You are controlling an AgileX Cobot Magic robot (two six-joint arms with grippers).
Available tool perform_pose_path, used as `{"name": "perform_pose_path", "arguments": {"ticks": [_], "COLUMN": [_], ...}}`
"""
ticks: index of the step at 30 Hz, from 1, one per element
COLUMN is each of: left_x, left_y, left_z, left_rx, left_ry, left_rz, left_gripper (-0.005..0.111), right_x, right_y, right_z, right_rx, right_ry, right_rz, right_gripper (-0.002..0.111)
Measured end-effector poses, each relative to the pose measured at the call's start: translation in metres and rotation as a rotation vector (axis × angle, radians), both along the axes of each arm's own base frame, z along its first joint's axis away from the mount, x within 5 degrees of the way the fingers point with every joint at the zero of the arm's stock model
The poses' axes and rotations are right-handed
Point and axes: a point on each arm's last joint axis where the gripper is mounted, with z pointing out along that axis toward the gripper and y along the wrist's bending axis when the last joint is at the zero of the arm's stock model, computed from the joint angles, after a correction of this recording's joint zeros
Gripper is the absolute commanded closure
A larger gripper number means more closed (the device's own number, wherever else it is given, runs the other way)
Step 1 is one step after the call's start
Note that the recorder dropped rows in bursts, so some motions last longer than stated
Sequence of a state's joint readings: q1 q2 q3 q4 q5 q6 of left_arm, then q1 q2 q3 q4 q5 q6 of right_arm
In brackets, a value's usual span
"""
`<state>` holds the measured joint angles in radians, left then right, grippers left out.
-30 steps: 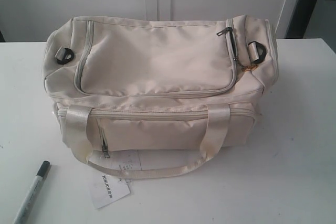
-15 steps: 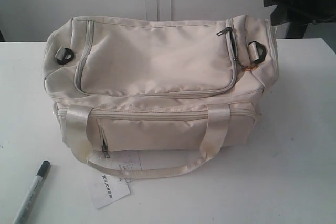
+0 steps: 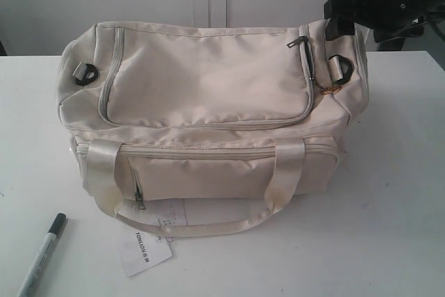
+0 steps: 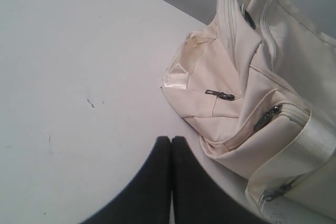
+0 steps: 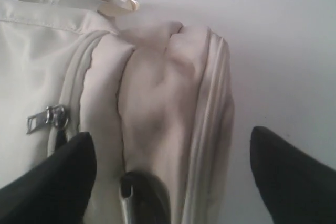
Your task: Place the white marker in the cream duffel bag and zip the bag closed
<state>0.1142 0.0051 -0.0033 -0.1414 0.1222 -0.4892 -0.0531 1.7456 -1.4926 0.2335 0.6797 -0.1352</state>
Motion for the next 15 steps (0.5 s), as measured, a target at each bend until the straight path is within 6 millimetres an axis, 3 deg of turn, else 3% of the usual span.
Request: {"name": "perform_pose_path", "arguments": {"ticks": [7, 15], "left_x": [0.0, -0.001], "left_y": [0.0, -0.001], "left_z": [-0.001, -0.002], "left_rx": [0.004, 0.016], "left_ry": [0.013, 0.026], "left_rz": [-0.004, -0.01], "left_gripper": [0.107, 0.107], "right_x": [0.022, 0.032], "right_y": [-0.008, -0.01], "right_z": [-0.011, -0.024], "right_rx": [0.023, 0.072], "right_ry": [0.005, 0.032], "right_rz": [-0.026, -0.042], "right_gripper": [0.035, 0.049]}}
